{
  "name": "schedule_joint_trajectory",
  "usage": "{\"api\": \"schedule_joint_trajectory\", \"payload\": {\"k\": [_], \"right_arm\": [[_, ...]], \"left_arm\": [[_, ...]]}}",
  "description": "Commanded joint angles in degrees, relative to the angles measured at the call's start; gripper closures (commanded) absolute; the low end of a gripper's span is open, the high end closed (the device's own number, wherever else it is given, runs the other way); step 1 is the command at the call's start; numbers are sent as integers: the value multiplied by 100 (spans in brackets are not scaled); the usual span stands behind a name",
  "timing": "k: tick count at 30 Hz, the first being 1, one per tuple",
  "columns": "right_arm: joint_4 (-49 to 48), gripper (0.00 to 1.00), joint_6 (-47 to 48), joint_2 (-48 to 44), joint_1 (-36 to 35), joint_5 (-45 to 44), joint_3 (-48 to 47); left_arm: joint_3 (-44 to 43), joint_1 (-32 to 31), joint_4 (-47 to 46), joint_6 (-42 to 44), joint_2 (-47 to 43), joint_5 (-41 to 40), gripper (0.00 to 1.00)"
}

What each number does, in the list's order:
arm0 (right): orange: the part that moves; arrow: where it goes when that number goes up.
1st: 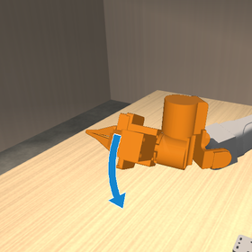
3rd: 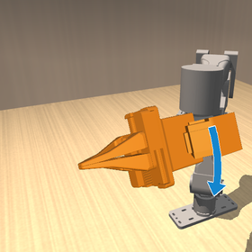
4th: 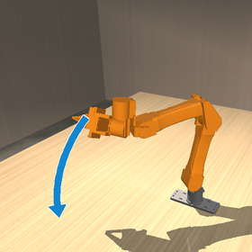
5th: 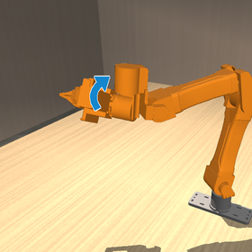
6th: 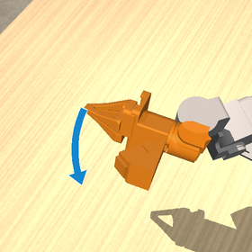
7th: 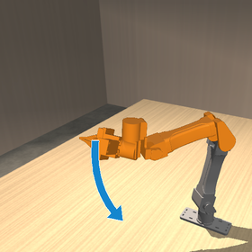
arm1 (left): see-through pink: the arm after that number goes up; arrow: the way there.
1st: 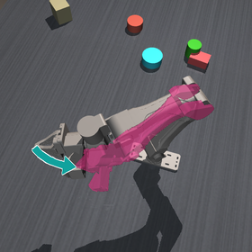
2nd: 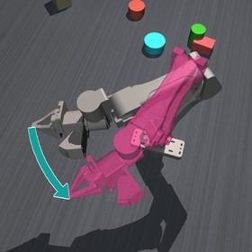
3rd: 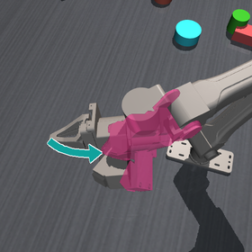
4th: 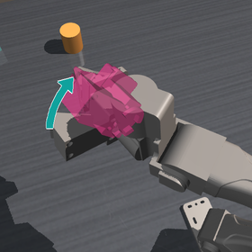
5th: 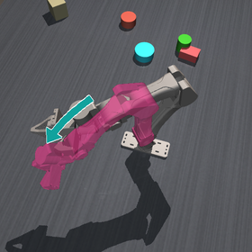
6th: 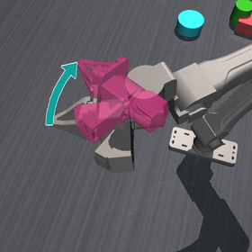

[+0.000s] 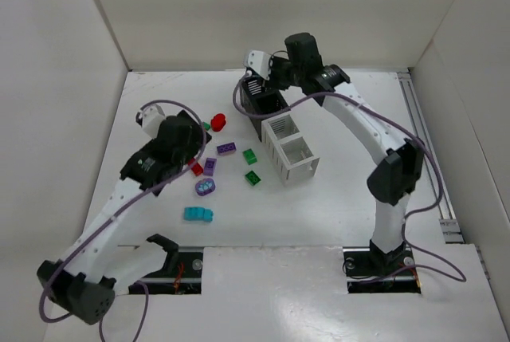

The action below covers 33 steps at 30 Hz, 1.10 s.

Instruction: Sort the legos into containers by color

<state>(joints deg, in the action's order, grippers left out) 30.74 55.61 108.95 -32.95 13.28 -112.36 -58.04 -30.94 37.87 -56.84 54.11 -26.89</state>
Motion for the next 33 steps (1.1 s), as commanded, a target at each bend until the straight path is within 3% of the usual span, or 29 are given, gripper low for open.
{"api": "schedule_joint_trajectory", "payload": {"k": [1,2,4,14,18,20,26,30,33], "right_arm": [[827,83,-130,907,218,-573,-1259],[967,83,-130,1092,219,-494,-1523],[969,81,-77,1488,271,-493,-2078],[819,70,169,2446,324,-493,-2712],[820,57,230,2561,324,-493,-2713],[767,44,230,2614,272,-493,-2713],[705,19,283,2404,219,-370,-2713],[539,19,336,1939,219,-308,-2283],[153,19,336,1210,219,-195,-1441]], "left_arm": [[-14,1342,-955,1410,669,2076,2],[-14,1684,-957,1586,732,2205,2],[38,1688,-1018,1588,794,2067,2],[389,1688,-263,1360,627,1723,0],[688,1688,238,903,575,1723,0],[838,1688,440,614,417,1784,0],[1383,1688,712,86,-154,2109,0],[1568,1688,889,-231,-339,2109,0],[1778,1688,1073,-450,-453,2258,0]]}}
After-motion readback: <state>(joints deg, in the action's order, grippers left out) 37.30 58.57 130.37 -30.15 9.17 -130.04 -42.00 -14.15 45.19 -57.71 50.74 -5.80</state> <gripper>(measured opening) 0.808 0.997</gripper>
